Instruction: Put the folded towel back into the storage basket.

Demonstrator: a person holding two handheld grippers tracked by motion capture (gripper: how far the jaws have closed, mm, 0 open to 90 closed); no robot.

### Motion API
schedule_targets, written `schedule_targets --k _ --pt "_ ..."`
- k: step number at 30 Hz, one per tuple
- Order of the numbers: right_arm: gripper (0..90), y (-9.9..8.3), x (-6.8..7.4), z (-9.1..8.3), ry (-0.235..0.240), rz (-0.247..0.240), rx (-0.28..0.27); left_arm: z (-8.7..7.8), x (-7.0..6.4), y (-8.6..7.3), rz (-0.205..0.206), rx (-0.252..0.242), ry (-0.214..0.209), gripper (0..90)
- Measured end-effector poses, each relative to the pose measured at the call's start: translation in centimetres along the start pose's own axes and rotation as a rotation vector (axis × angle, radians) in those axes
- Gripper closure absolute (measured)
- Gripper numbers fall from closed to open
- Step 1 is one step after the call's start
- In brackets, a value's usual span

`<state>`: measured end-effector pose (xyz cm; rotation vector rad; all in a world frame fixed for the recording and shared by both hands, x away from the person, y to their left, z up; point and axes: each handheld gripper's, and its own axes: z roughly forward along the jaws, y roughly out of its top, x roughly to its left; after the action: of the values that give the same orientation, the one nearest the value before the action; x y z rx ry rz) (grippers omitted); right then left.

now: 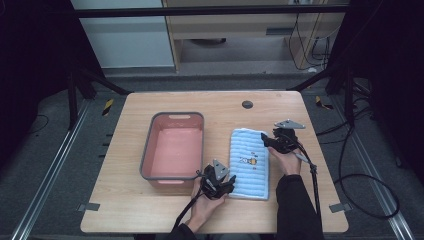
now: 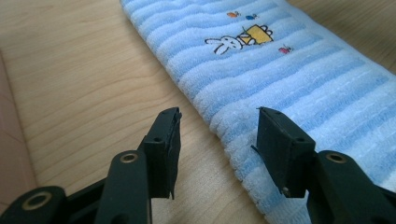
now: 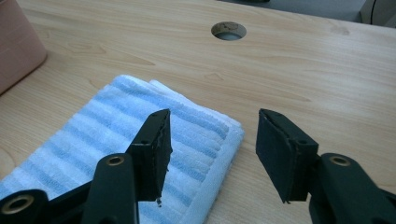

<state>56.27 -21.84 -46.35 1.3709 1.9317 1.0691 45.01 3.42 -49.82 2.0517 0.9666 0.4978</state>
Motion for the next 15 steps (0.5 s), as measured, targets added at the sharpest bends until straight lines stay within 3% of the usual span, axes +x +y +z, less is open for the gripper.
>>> schedule_targets --k 15 --pt "48.3 -0.9 0.0 2.1 0.016 0.013 0.044 0.7 0.0 -0.4 -0.026 0.023 -0.007 49.5"
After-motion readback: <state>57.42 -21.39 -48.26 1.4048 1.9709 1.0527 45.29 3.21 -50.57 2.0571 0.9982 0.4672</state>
